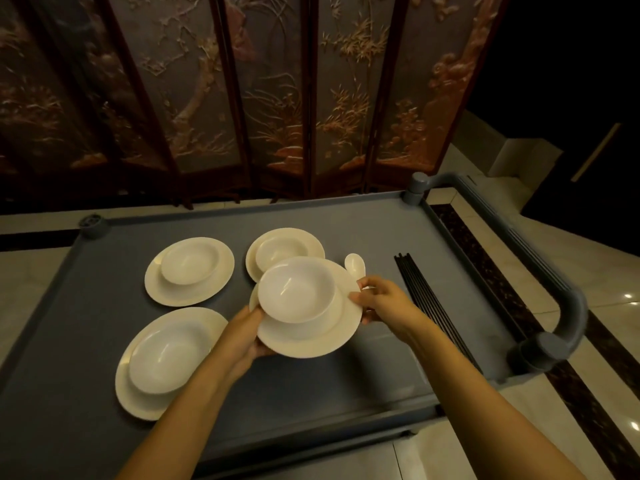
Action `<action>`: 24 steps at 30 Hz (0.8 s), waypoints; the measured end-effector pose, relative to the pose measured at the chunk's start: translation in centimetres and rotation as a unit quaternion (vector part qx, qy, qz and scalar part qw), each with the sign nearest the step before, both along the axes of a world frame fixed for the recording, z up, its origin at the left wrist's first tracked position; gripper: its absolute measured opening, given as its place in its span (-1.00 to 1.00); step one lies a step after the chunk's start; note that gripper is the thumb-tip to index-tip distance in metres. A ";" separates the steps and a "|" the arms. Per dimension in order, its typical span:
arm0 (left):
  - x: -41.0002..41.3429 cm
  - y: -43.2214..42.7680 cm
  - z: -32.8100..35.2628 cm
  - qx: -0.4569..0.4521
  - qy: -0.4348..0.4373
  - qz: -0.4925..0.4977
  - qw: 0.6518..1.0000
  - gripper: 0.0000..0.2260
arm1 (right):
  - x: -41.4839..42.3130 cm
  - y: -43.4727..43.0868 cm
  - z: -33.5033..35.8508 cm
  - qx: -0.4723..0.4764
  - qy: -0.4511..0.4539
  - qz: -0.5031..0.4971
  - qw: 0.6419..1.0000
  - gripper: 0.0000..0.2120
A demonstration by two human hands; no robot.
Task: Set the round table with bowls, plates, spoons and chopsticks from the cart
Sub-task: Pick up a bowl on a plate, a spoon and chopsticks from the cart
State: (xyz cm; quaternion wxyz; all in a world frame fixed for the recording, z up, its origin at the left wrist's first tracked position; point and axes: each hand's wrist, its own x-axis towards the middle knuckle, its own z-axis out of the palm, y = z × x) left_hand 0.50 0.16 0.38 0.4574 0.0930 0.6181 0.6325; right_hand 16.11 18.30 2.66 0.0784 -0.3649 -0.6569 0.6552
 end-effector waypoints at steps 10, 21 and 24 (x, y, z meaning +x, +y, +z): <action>-1.2 0.9 0.2 0.069 -0.006 0.049 0.996 -0.83 | -3.1 4.3 -0.4 0.314 -0.235 0.001 0.920 -0.62; -2.8 0.0 -0.8 0.102 -0.041 0.088 0.990 -0.65 | -4.3 3.9 -4.9 0.343 -0.376 0.028 0.860 -0.73; -2.8 -0.1 -1.0 0.094 -0.044 0.078 0.992 -0.60 | -4.3 4.0 -5.0 0.346 -0.372 0.021 0.861 -0.75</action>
